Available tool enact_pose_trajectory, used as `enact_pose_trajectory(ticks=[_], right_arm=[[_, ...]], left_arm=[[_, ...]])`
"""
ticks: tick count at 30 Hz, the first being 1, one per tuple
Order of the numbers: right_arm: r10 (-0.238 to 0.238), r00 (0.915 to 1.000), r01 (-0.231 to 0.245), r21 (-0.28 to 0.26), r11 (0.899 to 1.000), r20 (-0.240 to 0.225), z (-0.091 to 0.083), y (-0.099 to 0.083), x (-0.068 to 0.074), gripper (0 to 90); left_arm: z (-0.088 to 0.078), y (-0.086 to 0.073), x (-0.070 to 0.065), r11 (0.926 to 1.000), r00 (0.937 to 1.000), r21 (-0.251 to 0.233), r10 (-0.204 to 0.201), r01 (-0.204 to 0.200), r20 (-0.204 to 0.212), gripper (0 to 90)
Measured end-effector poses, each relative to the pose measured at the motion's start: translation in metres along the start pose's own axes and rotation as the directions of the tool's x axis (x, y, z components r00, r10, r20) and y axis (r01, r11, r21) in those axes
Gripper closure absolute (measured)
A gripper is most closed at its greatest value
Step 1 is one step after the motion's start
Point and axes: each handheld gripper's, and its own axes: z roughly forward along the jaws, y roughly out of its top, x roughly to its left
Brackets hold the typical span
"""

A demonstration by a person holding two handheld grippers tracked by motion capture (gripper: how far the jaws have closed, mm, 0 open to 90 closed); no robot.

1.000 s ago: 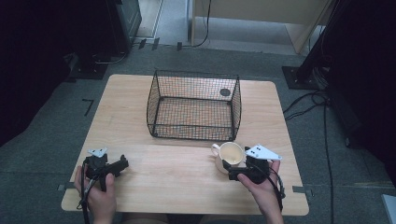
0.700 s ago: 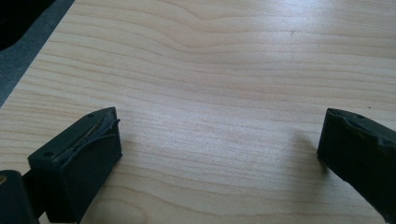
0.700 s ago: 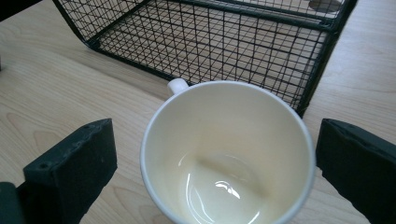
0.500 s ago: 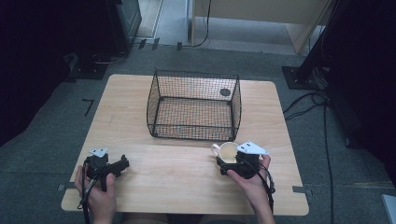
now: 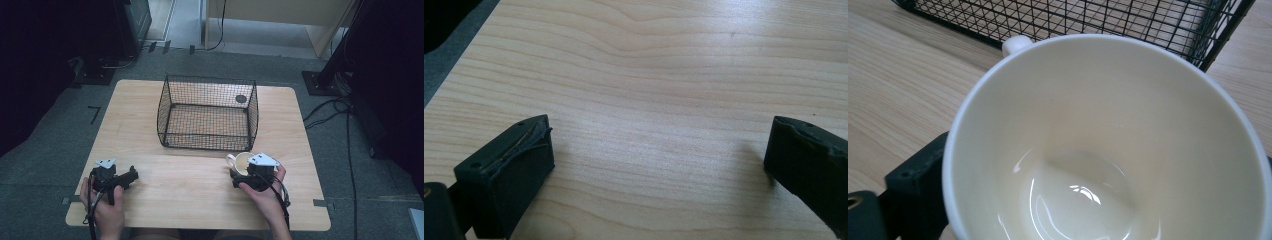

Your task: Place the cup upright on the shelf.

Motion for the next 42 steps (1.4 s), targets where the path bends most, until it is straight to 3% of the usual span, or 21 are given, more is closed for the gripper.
enact_pose_trajectory(ticks=[10, 16, 26, 42], right_arm=[[0.017, 0.9996, -0.017, -0.004, 1.0, 0.022, -0.001, -0.001, -0.001, 8.7], [0.046, 0.999, -0.046, -0.024, 0.999, 0.0, -0.002, -0.001, -0.002, 8.9], [0.019, 0.9998, -0.019, -0.049, 0.999, -0.009, -0.013, 0.008, 0.004, 9.0], [-0.027, 0.999, 0.024, -0.07, 0.997, -0.035, -0.027, 0.043, 0.015, 9.0]], left_arm=[[0.0, 0.0, 0.0, 1.0, 1.0, 0.001, 0.001, -0.001, 0.0, 0.0], [0.0, 0.0, 0.0, 1.0, 1.0, 0.001, 0.001, -0.001, 0.0, 0.0], [0.0, 0.0, 0.0, 1.0, 1.0, 0.001, 0.001, -0.001, 0.0, 0.0], [0.0, 0.0, 0.0, 1.0, 1.0, 0.001, 0.001, -0.001, 0.0, 0.0]])
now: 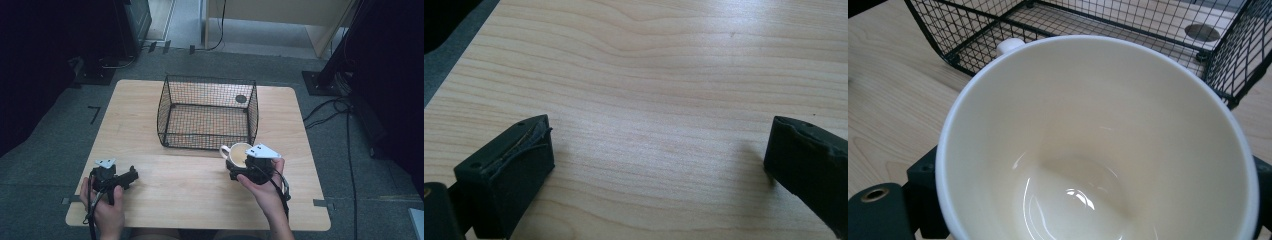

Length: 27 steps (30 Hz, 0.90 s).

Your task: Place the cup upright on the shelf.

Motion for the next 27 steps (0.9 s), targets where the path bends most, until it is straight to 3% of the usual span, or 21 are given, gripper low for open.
enact_pose_trajectory(ticks=[27], right_arm=[[-0.042, 0.9988, 0.04, -0.064, 0.997, -0.027, 0.001, 0.065, 0.009, 9.0]], left_arm=[[0.0, 0.0, 0.0, 1.0, 1.0, -0.002, -0.005, 0.005, 0.001, 0.0]])
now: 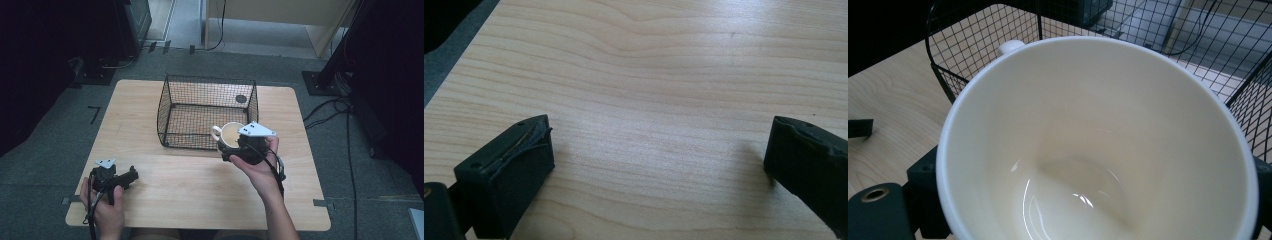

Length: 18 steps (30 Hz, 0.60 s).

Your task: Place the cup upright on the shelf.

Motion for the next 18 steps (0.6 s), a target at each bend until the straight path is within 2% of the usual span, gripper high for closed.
enact_pose_trajectory(ticks=[7, 12, 15, 18], right_arm=[[-0.007, 1.0, 0.007, -0.027, 1.0, -0.006, 0.004, 0.011, -0.001, 9.0], [-0.012, 0.9999, 0.012, -0.067, 0.998, 0.0, 0.011, 0.019, -0.003, 9.1], [-0.006, 0.9999, 0.004, -0.098, 0.995, -0.014, 0.014, 0.022, -0.004, 9.1], [-0.022, 0.9997, 0.02, -0.126, 0.992, -0.008, 0.018, 0.024, -0.004, 9.1]], left_arm=[[0.0, 0.0, 0.0, 1.0, 1.0, -0.001, 0.0, 0.0, 0.0, 0.0], [0.0, 0.0, 0.0, 1.0, 1.0, -0.002, 0.0, 0.0, 0.0, 0.0], [0.0, 0.0, 0.0, 1.0, 1.0, -0.002, 0.0, 0.0, 0.0, 0.0], [0.0, 0.0, 0.0, 1.0, 1.0, -0.001, 0.0, 0.0, 0.0, 0.0]])
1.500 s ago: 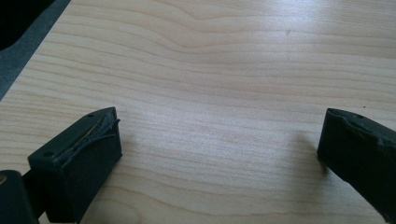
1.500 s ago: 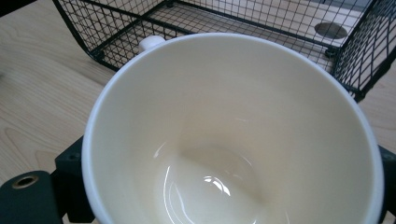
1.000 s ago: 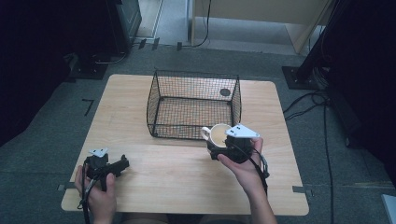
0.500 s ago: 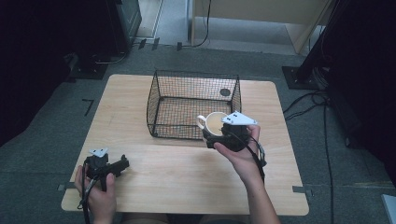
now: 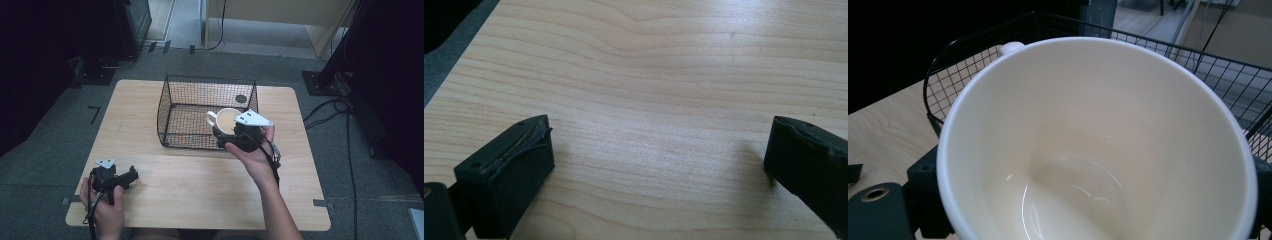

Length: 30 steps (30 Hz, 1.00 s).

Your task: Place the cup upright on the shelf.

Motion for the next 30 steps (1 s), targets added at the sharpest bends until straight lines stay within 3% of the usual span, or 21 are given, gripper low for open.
enact_pose_trajectory(ticks=[6, 9, 12, 21, 26, 30], right_arm=[[-0.005, 0.9999, 0.006, -0.055, 0.998, 0.016, 0.009, 0.005, -0.004, 9.1], [0.015, 0.9999, -0.014, -0.086, 0.996, 0.006, 0.014, 0.01, -0.008, 9.1], [0.003, 1.0, -0.003, -0.105, 0.995, 0.0, 0.02, 0.016, -0.01, 9.1], [-0.001, 0.9991, -0.004, -0.103, 0.995, -0.043, 0.042, 0.025, -0.017, 9.1], [0.04, 0.9956, -0.049, -0.117, 0.992, -0.085, 0.052, 0.034, -0.023, 9.2], [0.012, 0.9948, -0.024, -0.115, 0.993, -0.102, 0.063, 0.042, -0.025, 9.1]], left_arm=[[0.0, 0.0, 0.0, 1.0, 1.0, 0.002, 0.0, 0.0, 0.0, 0.0], [0.0, 0.0, 0.0, 1.0, 1.0, 0.001, 0.0, 0.0, 0.0, 0.0], [0.0, 0.0, 0.0, 1.0, 1.0, 0.001, 0.0, 0.0, 0.0, 0.0], [0.0, 0.0, 0.0, 1.0, 1.0, 0.0, 0.002, -0.002, 0.0, 0.0], [0.0, 0.0, 0.0, 1.0, 1.0, 0.001, 0.001, -0.001, 0.0, 0.0], [0.0, 0.0, 0.0, 1.0, 1.0, 0.001, 0.001, -0.001, 0.0, 0.0]])
